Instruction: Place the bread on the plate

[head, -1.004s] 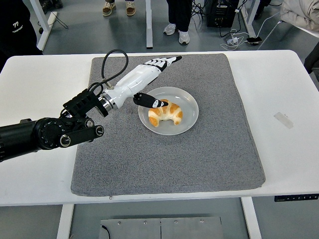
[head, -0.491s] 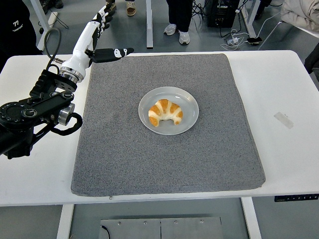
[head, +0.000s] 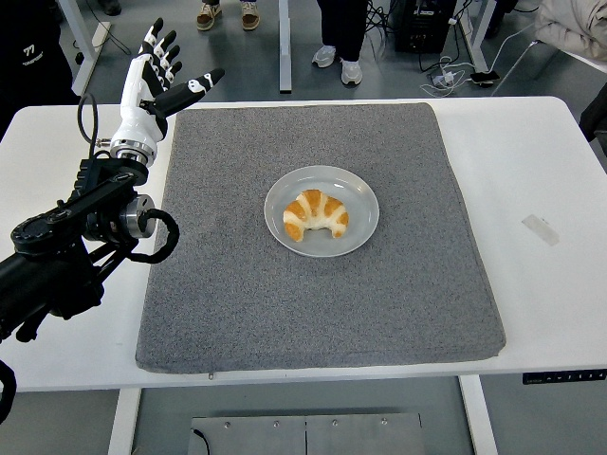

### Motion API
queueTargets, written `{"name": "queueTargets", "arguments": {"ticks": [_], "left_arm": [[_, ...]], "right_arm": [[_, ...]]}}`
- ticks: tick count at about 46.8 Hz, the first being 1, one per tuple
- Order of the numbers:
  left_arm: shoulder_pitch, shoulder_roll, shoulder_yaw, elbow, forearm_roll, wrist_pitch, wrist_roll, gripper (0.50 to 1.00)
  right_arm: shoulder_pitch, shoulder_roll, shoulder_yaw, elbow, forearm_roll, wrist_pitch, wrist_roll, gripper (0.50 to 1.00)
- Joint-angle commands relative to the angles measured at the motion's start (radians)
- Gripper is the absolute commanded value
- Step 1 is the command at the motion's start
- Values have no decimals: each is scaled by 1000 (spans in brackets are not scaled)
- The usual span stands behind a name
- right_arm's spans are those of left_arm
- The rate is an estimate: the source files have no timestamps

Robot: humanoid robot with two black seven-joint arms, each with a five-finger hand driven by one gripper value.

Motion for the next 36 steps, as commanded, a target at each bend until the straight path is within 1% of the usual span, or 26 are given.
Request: {"name": "queueTargets", "arguments": {"ticks": [1, 7, 11, 15, 19, 26, 36], "left_arm": [[-6, -31, -16, 71, -43, -57, 0, 971], [-12, -60, -39, 160, -112, -147, 2, 971], [-16, -61, -52, 192, -156, -213, 2, 971], [-16, -64, -58, 219, -193, -256, 2, 971], [-18, -75, -58, 234, -199, -266, 0, 971], [-23, -72, -75, 240, -199, -269, 0, 971], [-24, -64, -107, 245, -199, -318, 0, 971]], "right_arm": [[0, 0, 0, 0, 0, 0, 0, 1000], [0, 0, 0, 0, 0, 0, 0, 1000], [0, 0, -1, 0, 0, 0, 0, 1000], [0, 0, 0, 0, 0, 0, 0, 1000], [3, 0, 2, 5, 0, 1, 0, 1000], [8, 0, 2, 6, 0, 1, 0, 1000], [9, 0, 2, 6, 0, 1, 0, 1000]]}}
